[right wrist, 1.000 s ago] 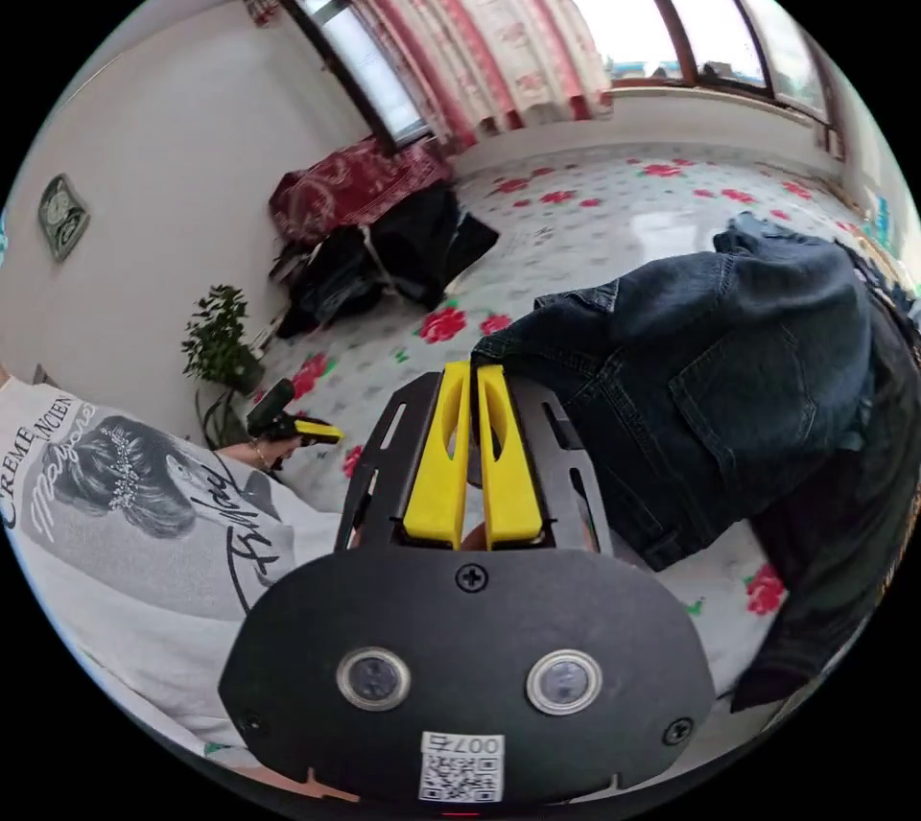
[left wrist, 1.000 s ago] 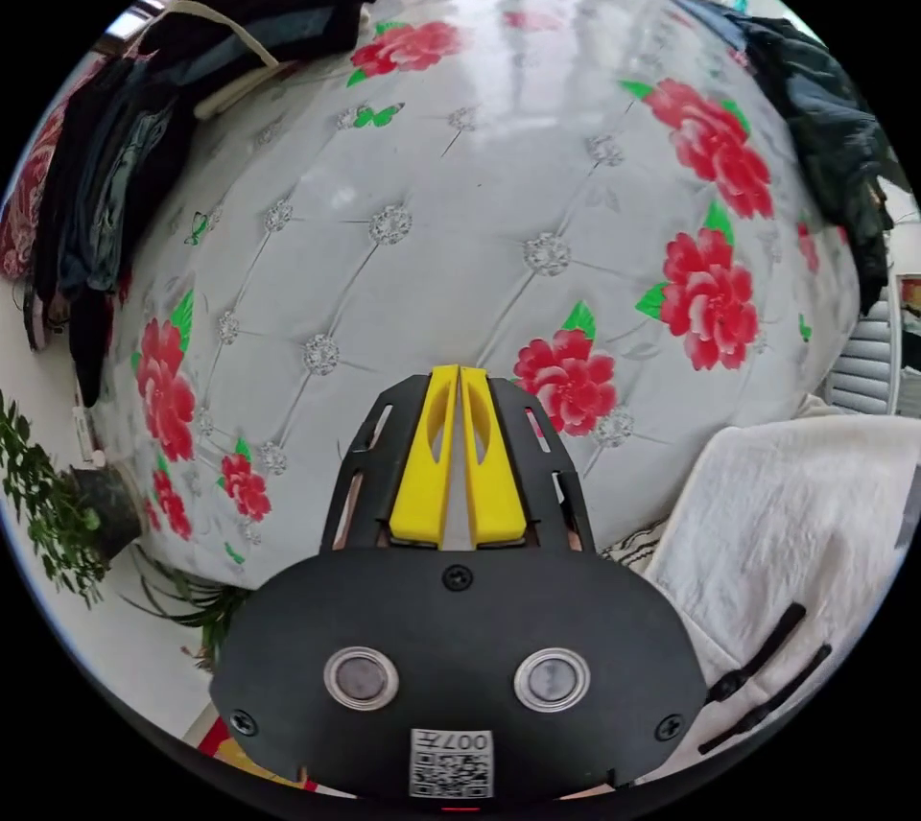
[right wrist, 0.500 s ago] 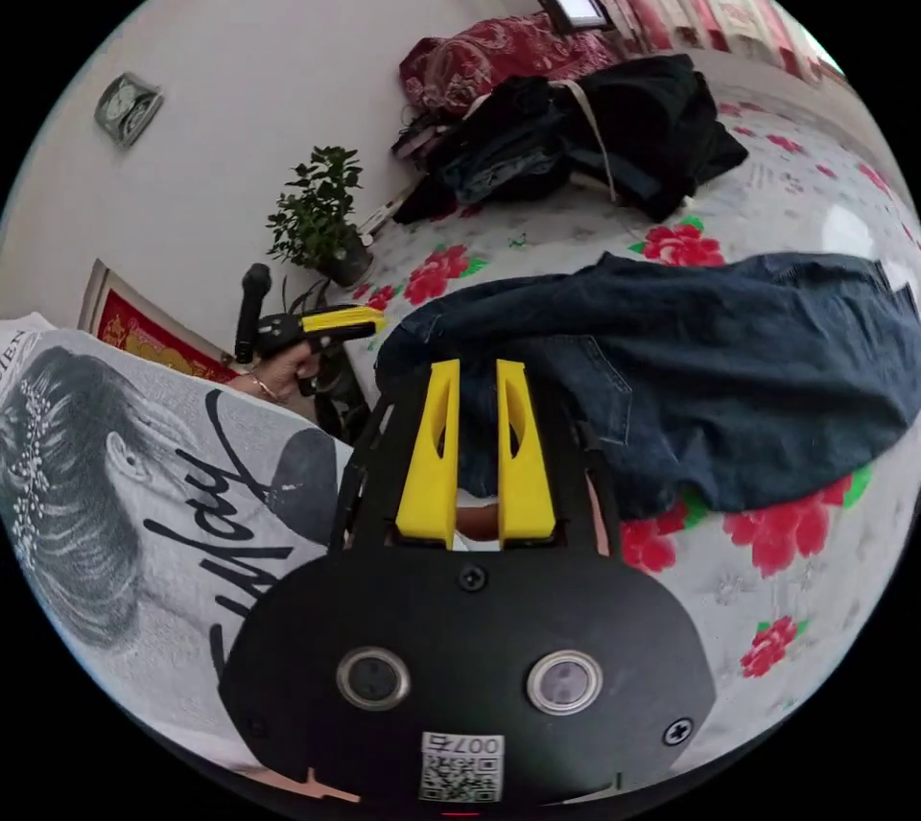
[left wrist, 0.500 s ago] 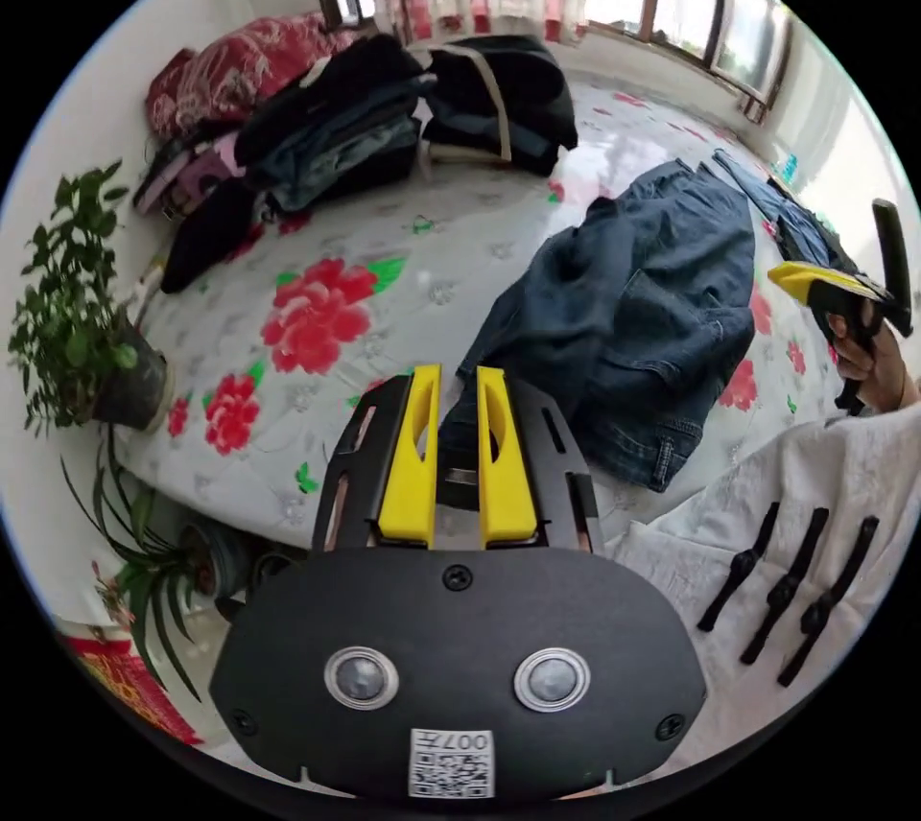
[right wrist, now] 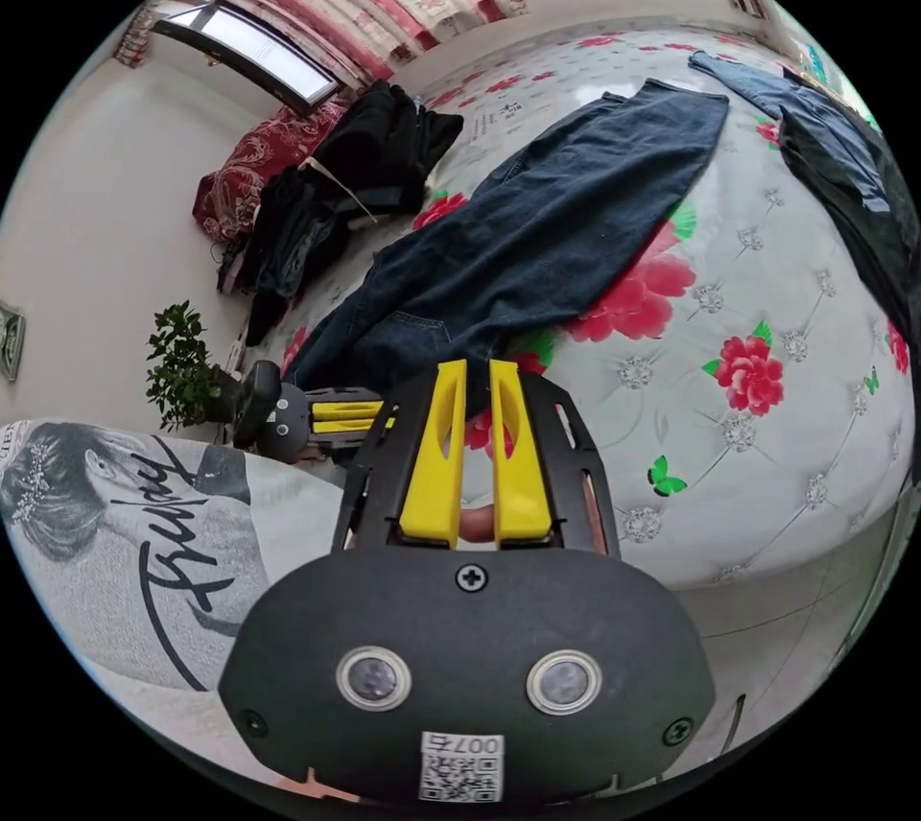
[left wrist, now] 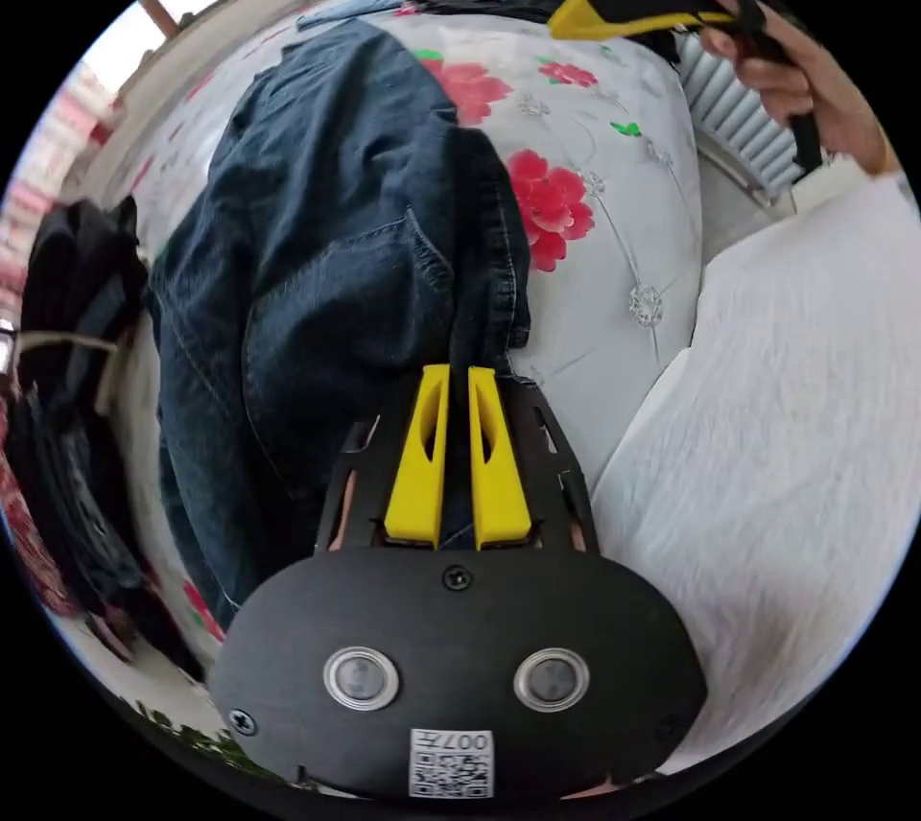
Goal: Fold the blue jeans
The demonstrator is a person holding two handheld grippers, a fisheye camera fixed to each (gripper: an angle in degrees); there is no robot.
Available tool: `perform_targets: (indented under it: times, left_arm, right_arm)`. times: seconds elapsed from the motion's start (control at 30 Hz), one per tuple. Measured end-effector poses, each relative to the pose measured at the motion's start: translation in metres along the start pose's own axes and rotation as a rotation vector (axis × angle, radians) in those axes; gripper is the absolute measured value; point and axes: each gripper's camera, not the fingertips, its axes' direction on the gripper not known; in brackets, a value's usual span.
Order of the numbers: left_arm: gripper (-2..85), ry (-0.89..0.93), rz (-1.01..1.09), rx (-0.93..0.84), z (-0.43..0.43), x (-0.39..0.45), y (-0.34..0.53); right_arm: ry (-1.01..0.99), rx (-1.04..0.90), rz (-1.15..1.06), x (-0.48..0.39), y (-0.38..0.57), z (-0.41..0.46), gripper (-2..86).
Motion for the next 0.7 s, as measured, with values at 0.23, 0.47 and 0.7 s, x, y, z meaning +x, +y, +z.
perform_targets:
  times: [0.23,0.47,0.7]
  left_arm:
    - [-0.3,0.099,-0.513,0.107,-0.079,-0.061,0.190]
    - [-0.6,0.061,-1.083,0.805,-0.182,-0.046,0.393]
    - [-0.7,0.024,-1.274,1.050,-0.179,-0.005,0.443]
  right_arm:
    - [0.038,0.040,0.045,0.030,-0.023,-0.007,6.6]
    - [0.011,0.048,0.217,0.099,-0.074,0.005,7.2]
    - [-0.002,0.009,0.389,0.155,-0.093,0.019,9.3]
